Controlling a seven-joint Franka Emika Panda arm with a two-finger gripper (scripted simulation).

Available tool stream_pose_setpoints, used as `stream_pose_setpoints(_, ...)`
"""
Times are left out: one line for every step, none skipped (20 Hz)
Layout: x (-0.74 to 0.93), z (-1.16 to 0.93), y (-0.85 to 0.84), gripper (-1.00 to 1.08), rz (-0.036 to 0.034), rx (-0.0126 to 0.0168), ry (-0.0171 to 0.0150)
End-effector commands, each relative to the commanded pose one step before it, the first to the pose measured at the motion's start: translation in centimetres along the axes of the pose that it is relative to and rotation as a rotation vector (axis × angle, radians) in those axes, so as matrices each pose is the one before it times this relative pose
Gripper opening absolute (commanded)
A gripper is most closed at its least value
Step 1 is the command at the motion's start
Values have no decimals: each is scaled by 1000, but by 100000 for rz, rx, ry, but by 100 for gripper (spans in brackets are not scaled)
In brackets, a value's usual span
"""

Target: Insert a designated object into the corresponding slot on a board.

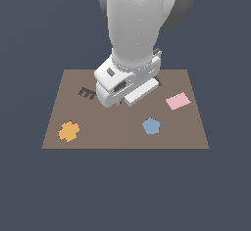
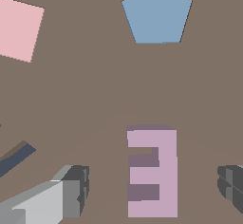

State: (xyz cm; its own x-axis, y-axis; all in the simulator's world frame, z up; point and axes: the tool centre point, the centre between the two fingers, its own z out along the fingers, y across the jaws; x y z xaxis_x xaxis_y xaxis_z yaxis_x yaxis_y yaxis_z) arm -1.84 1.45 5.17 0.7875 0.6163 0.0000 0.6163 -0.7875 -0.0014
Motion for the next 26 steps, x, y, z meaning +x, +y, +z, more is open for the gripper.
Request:
stream_pose_setpoints(3,287,-35,100,-1799,-83,54)
stream_pose_setpoints(-4,49,-4,100,-258,-10,-8)
stream_pose_setpoints(2,17,-4,100,-96,-11,-10)
stream_pose_setpoints(-3,-15,12,100,97,-9,-8)
stream_pose_setpoints(1,-47,16,100,267,-11,-10)
stream_pose_setpoints(1,-67,21,100,378,-9,-9)
stream_pose_setpoints(3,-44,10,100,239,-4,-4)
stream_pose_setpoints(-4,-15,10,100,98,-2,-2)
stream_pose_setpoints(-2,51,-24,100,-238,23,-10)
stream_pose_setpoints(2,39,-2,100,0,0,0)
stream_pose_setpoints(5,118,-5,100,0,0,0)
stream_pose_setpoints(8,196,-9,100,0,0,0)
stream_pose_setpoints(-15,271,19,100,69,-8,2)
stream_pose_setpoints(11,354,-18,100,0,0,0)
stream_pose_setpoints(-16,350,12,100,68,-10,0)
stream_pose_setpoints(5,276,-16,100,0,0,0)
stream_pose_setpoints(-22,193,20,100,68,-11,-1)
stream_pose_setpoints(1,118,-7,100,0,0,0)
stream_pose_setpoints(0,39,-2,100,0,0,0)
stream_pose_setpoints(0,0,0,-100,0,0,0)
stream_pose_setpoints(0,0,0,-100,0,0,0)
stream_pose_setpoints(0,0,0,-100,0,0,0)
stream_pose_setpoints(0,0,0,-100,0,0,0)
stream_pose_setpoints(0,0,0,-100,0,0,0)
stream_pose_setpoints(0,0,0,-100,0,0,0)
stream_pose_setpoints(0,0,0,-100,0,0,0)
